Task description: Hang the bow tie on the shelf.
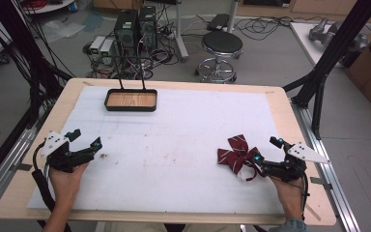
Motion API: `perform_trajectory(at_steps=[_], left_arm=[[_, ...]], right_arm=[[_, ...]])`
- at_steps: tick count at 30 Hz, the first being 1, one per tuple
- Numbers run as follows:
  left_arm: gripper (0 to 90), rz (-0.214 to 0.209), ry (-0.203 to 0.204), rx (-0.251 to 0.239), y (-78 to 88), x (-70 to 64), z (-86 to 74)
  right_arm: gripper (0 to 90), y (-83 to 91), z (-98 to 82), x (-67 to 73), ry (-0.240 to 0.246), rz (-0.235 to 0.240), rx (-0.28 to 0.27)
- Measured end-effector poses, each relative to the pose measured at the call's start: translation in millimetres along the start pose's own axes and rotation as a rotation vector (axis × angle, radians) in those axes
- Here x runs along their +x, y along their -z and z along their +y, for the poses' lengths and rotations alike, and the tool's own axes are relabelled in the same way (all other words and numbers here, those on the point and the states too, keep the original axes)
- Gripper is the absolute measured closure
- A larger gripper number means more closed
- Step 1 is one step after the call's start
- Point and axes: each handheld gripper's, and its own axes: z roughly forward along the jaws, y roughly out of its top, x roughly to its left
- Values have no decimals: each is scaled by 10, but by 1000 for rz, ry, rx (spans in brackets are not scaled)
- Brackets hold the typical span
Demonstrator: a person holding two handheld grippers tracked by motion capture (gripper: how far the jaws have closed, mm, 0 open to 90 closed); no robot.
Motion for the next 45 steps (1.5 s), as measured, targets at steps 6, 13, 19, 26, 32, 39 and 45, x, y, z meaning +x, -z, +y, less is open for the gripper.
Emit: perform_trajectory(at_steps=[6,13,19,26,32,39,45], left_arm=[[152,1,17,-5,5,4,-5],[152,-5,10,1,6,-2,-4],[153,-8,14,3,2,-1,-10],[153,-11,9,12,-11,-11,-19],[153,-10,11,17,-12,-13,-24],[154,-16,13,6,-2,-13,-23],[155,-18,14,10,-7,-16,-29]], right_arm=[[108,-16,8,9,5,7,5],[108,-24,9,27,13,6,13],[127,-55,1,35,18,13,37],[166,-157,-35,32,37,33,100],[211,-217,-78,5,7,27,151],[241,-347,-144,34,36,33,255],[273,-434,-183,60,40,48,312]])
